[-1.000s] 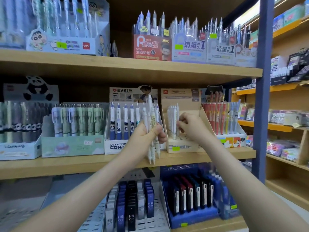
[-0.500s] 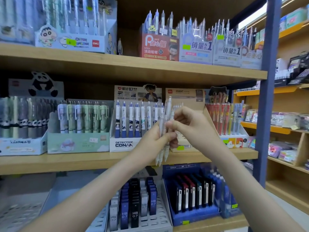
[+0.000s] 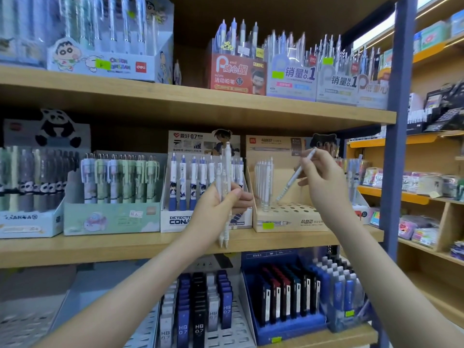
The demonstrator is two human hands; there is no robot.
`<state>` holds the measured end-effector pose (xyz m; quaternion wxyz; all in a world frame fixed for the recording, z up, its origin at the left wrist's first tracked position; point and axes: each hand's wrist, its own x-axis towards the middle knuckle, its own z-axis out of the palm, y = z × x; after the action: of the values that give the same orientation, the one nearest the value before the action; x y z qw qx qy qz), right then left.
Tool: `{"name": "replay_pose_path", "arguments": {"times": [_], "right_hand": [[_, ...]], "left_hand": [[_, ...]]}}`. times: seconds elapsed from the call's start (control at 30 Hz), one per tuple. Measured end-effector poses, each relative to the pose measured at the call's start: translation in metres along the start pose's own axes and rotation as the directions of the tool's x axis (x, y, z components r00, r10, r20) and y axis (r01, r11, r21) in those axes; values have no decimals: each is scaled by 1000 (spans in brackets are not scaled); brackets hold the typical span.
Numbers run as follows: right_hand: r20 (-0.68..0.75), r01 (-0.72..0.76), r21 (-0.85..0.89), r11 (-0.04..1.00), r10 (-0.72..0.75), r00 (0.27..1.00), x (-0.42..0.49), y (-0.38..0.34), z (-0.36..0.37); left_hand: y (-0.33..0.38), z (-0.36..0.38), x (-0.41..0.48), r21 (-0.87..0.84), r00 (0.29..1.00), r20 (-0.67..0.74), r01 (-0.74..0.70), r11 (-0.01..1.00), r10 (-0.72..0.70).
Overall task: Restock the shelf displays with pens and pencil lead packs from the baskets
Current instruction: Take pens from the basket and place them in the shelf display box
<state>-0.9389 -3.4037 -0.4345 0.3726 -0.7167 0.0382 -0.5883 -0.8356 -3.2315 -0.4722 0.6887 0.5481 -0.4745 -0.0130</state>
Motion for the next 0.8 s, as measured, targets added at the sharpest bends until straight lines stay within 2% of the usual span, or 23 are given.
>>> {"name": "replay_pose_path", "arguments": {"times": [0.33,0.8], "right_hand": [[177,78,-244,967,-34,984,25,7,8],[167,101,-270,958,-56,984,28,9,16]], "left_hand": [[0,0,3,-2,1000,15,7,1000,-7],[-1,3,2,-31,998,51,33,999,-32]]}}
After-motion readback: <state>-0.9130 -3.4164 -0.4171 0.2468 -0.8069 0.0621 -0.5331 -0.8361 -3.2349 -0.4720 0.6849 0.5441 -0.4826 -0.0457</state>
